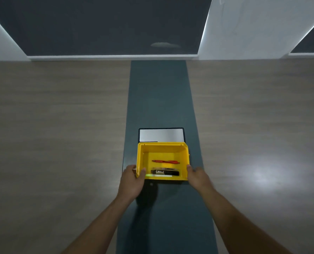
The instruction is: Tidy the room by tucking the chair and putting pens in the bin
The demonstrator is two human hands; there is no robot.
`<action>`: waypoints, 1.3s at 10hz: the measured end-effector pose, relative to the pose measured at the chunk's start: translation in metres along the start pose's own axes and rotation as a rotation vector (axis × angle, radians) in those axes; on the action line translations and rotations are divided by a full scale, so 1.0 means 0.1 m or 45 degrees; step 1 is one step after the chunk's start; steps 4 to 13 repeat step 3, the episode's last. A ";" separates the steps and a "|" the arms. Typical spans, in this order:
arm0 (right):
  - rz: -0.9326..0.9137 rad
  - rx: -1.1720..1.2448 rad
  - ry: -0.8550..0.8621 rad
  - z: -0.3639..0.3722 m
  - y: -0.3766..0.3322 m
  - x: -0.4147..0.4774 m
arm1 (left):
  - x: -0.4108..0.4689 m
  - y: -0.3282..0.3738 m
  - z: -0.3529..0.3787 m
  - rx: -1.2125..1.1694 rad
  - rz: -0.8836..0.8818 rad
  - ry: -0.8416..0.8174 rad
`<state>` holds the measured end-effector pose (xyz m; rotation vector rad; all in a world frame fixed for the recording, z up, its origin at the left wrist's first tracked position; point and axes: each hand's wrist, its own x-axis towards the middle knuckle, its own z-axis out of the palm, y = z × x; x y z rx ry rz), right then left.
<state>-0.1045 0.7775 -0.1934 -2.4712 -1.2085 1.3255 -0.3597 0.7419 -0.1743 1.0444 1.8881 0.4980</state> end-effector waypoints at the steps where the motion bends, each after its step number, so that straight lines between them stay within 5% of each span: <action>1: -0.018 0.074 -0.066 0.00 0.08 -0.04 | -0.07 0.01 0.03 -0.121 0.009 -0.084; 3: -0.181 0.022 0.032 -0.08 0.17 -0.14 | -0.16 0.12 -0.02 -0.256 -0.016 -0.191; 13: -0.181 0.022 0.032 -0.08 0.17 -0.14 | -0.16 0.12 -0.02 -0.256 -0.016 -0.191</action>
